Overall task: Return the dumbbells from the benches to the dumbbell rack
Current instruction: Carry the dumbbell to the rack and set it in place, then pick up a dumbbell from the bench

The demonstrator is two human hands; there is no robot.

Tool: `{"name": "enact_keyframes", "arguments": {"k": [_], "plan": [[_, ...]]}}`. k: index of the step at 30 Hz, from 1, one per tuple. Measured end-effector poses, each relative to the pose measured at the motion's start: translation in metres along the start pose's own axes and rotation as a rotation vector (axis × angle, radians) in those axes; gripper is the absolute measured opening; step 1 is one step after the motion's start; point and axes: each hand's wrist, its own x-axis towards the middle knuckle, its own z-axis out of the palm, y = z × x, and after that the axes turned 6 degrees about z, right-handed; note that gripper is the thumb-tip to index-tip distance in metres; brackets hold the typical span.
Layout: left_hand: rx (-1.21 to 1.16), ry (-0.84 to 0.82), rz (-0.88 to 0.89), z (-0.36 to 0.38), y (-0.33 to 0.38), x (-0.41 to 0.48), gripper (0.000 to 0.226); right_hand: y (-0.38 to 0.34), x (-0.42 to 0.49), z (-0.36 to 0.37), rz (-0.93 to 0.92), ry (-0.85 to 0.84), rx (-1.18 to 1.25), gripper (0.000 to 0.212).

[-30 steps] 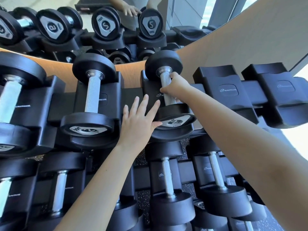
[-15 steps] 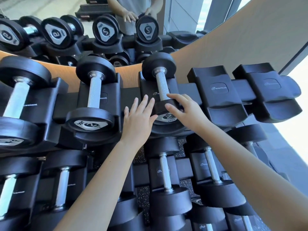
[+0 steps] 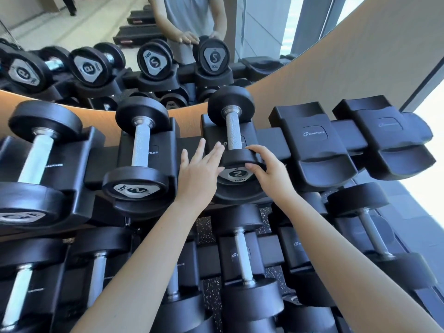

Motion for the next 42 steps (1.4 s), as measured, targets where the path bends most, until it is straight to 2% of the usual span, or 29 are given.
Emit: {"name": "enact_keyframes", "arguments": {"k": [5,9,18,30,38,42], "plan": [[-0.029,-0.058,-0.02,0.001,0.008,0.0,0.048,-0.001,0.004,-0.01,-0.008,-0.088,-0.13,0.035],[-0.044,-0.085,-0.056,0.003,0.011,-0.003,0.051,-0.006,0.003,-0.009,-0.083,-0.063,-0.278,0.043],[-0.116,-0.077,-0.087,0.008,0.017,-0.011,0.047,-0.018,0.008,-0.022,-0.176,-0.109,-0.445,0.04],[-0.029,-0.094,-0.093,0.003,0.016,-0.014,0.049,-0.019,0.001,-0.013,-0.079,-0.086,-0.33,0.05],[0.06,-0.132,-0.134,-0.005,0.027,-0.032,0.055,-0.021,-0.032,-0.008,-0.067,0.025,-0.478,0.053],[0.109,-0.108,-0.072,-0.007,0.039,-0.056,0.053,-0.024,-0.058,-0.01,-0.003,0.015,-0.585,0.053]]}}
